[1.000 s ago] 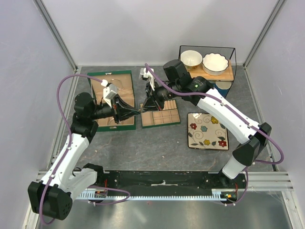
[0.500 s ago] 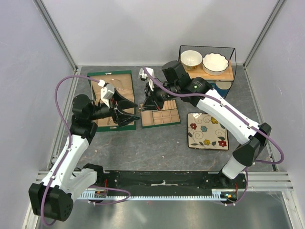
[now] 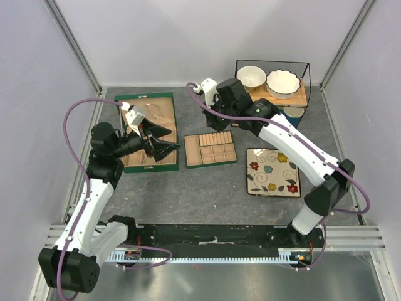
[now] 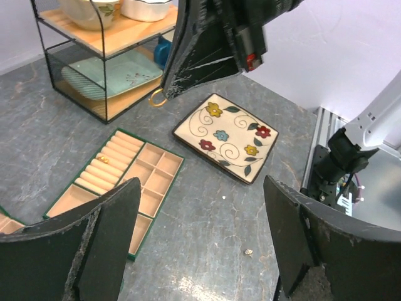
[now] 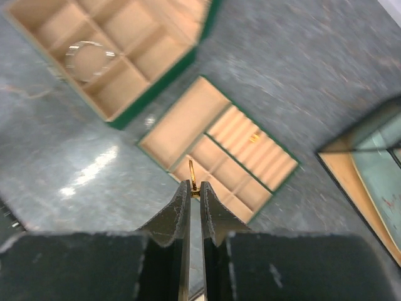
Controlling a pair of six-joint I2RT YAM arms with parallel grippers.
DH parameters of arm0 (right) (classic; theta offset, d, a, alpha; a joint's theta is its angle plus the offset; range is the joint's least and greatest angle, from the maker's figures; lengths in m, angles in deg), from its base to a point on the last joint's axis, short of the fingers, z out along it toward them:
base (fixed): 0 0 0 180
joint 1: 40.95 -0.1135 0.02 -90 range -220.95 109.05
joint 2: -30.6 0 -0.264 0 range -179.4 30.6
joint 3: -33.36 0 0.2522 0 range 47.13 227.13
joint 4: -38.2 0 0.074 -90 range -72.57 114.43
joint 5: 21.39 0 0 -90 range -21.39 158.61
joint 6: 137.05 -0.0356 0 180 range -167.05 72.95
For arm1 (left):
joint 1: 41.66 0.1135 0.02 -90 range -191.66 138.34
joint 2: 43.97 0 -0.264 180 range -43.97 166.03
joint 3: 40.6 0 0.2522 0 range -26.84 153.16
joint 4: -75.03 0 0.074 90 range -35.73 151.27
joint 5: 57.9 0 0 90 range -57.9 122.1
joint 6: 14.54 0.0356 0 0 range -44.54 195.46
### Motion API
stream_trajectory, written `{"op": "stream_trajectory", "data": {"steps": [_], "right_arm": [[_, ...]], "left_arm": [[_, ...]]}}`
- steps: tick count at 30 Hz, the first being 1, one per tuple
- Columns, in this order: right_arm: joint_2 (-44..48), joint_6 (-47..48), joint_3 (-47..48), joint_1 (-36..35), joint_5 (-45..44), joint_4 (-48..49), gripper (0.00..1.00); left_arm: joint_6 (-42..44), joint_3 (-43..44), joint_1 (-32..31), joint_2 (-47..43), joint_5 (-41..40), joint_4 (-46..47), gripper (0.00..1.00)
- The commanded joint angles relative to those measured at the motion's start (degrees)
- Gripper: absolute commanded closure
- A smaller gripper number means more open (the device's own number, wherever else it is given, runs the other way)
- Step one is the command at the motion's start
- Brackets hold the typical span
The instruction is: Organize the mixed jewelry
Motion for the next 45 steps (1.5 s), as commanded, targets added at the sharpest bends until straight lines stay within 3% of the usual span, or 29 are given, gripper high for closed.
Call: {"op": "stream_trajectory", "data": {"steps": [1,12,24,45], "right_arm": [[-5.24,-5.02,-1.32,2.51,-14.28,0.61,1.00],[-13.43,-16.28,-8.17,7.26,-17.20,11.94,1.00],[-21.25,-18.83,-7.03,8.58,-18.25,15.55,1.00],[-24.24,-19.18,-7.82,9.90,-18.87,17.49,1.00]], "left_arm": [[3.56,2.92,0.43,-0.86,-5.22,-3.49,0.14],[3.92,2.58,0.61,-0.24,-7.94,-4.37,0.14],[4.71,2.14,0.78,0.72,-7.33,-4.19,0.14],[4.53,1.61,0.78,0.37,-5.84,-3.31,0.15]]}}
